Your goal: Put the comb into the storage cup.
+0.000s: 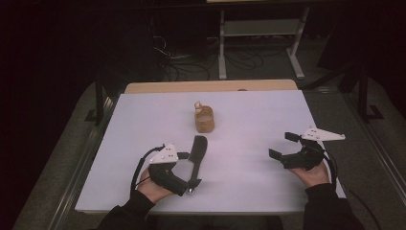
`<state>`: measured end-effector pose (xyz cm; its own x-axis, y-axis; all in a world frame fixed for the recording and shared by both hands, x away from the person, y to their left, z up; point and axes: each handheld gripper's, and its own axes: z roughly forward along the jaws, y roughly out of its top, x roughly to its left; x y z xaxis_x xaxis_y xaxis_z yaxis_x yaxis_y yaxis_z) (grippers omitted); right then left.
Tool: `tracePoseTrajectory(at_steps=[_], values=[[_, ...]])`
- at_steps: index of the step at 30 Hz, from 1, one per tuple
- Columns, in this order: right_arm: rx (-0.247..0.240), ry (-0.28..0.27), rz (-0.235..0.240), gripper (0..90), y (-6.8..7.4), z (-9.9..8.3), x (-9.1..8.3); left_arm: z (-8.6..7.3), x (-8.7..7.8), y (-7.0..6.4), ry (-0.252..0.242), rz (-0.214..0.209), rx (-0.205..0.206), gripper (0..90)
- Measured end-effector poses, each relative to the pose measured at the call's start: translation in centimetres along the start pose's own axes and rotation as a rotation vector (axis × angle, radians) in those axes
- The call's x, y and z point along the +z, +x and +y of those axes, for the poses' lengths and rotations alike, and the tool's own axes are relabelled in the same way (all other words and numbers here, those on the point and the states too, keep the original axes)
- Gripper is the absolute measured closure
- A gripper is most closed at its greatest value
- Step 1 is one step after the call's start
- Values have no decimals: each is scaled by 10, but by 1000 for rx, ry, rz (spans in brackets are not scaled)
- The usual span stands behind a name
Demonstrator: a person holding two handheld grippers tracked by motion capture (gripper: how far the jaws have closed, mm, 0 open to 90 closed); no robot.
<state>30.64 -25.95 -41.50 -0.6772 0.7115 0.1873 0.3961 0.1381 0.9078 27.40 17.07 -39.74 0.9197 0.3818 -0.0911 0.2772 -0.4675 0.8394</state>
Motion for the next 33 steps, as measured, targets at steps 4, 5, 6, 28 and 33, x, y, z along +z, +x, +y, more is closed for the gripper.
tracePoseTrajectory(at_steps=[4,5,6,28,33], values=[[-3,1,0,0,0,0,0,0,4,0,12,-13,0,62],[-2,2,1,0,0,0,0,-1,5,0,15,-16,-2,65],[-4,2,1,0,0,0,0,-1,5,0,18,-20,-1,69],[-8,17,6,0,1,-1,2,-1,28,-8,97,-107,11,270],[-10,20,7,0,1,-1,2,-1,30,-9,96,-123,16,353]])
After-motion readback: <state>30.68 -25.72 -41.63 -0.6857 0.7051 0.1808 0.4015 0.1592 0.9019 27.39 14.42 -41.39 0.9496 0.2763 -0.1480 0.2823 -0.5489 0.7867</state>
